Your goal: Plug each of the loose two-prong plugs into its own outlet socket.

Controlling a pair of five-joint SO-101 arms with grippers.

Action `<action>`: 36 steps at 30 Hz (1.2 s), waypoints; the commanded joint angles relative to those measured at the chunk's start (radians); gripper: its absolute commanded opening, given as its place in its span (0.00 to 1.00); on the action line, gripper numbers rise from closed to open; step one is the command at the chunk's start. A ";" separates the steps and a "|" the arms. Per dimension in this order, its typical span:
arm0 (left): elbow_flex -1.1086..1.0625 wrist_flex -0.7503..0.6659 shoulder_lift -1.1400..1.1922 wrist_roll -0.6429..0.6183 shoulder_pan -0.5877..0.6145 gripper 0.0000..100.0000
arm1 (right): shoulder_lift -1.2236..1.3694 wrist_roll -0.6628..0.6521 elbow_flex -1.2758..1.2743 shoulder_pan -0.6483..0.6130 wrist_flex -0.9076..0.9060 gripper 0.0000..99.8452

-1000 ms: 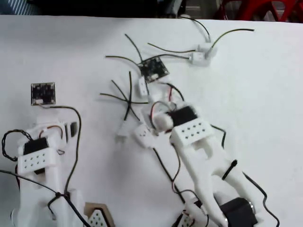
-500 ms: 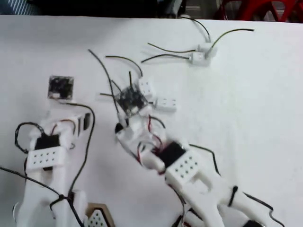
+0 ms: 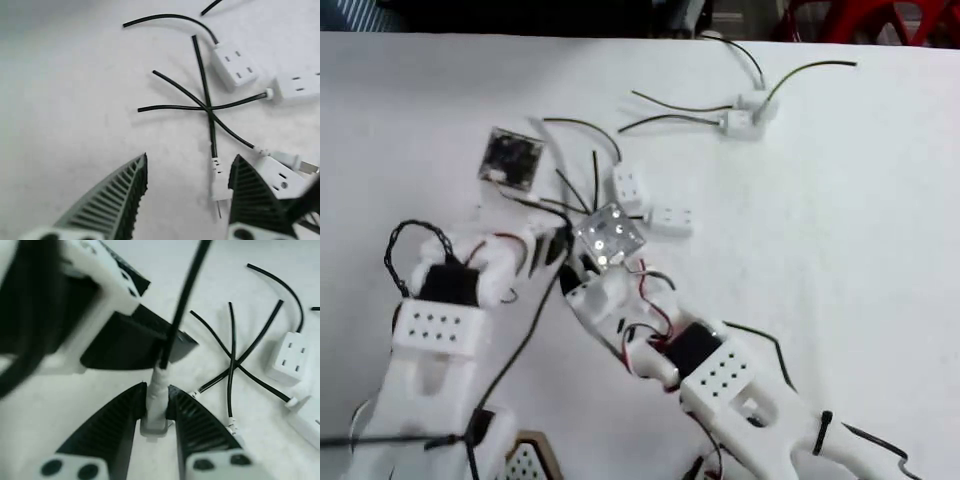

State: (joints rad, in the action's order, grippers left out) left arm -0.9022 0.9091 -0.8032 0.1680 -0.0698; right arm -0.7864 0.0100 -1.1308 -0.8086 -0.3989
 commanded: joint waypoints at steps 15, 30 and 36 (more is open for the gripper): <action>0.012 0.080 -0.211 0.032 -0.024 0.27 | -0.004 0.006 0.040 0.252 -0.010 0.02; 0.453 0.071 0.503 0.393 -0.137 0.30 | -0.002 0.368 0.138 0.782 0.074 0.02; 0.856 0.150 0.886 0.531 -0.255 0.29 | -0.002 0.439 0.138 0.871 0.087 0.02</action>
State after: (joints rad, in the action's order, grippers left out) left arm -0.2808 1.0196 -0.0667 0.6529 -0.2677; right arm -0.7864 0.4304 -1.0449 0.0230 -0.3452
